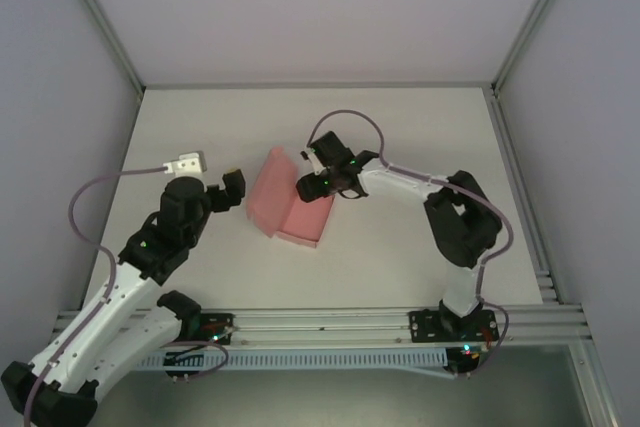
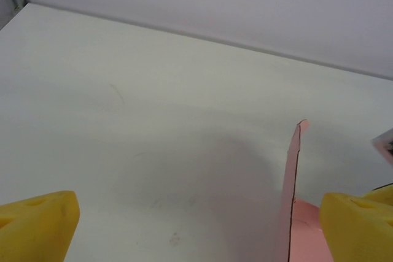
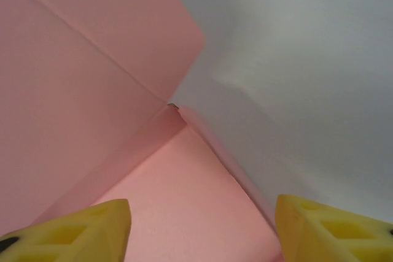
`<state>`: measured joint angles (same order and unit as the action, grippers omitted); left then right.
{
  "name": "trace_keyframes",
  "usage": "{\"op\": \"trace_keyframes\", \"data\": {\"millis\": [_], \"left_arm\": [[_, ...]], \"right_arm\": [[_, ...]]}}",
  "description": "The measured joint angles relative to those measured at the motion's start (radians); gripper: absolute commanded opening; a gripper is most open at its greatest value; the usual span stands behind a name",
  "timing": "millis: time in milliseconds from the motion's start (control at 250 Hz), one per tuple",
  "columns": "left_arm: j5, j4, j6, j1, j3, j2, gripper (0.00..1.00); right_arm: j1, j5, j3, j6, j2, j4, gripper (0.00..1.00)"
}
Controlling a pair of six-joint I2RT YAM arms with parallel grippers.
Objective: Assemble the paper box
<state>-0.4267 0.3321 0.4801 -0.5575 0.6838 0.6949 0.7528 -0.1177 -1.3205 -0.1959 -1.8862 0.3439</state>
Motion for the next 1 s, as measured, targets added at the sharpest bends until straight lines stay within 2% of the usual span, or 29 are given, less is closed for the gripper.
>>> {"op": "trace_keyframes", "data": {"millis": [236,339,403,487,595,807,998], "left_arm": [[-0.012,0.021,0.039,0.000,-0.005,-0.009,1.00],[-0.012,0.021,0.039,0.000,-0.006,-0.006,1.00],[-0.012,0.022,0.039,0.000,-0.006,-0.002,1.00],[-0.013,0.023,0.039,0.001,-0.006,0.004,1.00],[-0.018,0.025,0.043,0.002,-0.006,0.013,1.00],[-0.018,0.029,0.058,0.002,-0.006,0.045,1.00],[-0.003,0.029,0.065,0.002,-0.005,0.100,1.00]], "right_arm": [[0.000,0.005,-0.114,0.064,-0.112,0.064,0.52],[0.000,0.010,-0.117,0.074,-0.117,0.075,0.33],[0.000,0.014,-0.117,0.077,-0.117,0.077,0.16],[0.000,0.027,-0.117,0.060,-0.117,0.077,0.07],[0.005,0.077,-0.103,0.023,-0.110,0.057,0.00],[0.030,0.270,0.045,-0.247,0.009,0.060,0.00],[0.057,0.388,0.142,-0.484,0.109,0.141,0.00]]}}
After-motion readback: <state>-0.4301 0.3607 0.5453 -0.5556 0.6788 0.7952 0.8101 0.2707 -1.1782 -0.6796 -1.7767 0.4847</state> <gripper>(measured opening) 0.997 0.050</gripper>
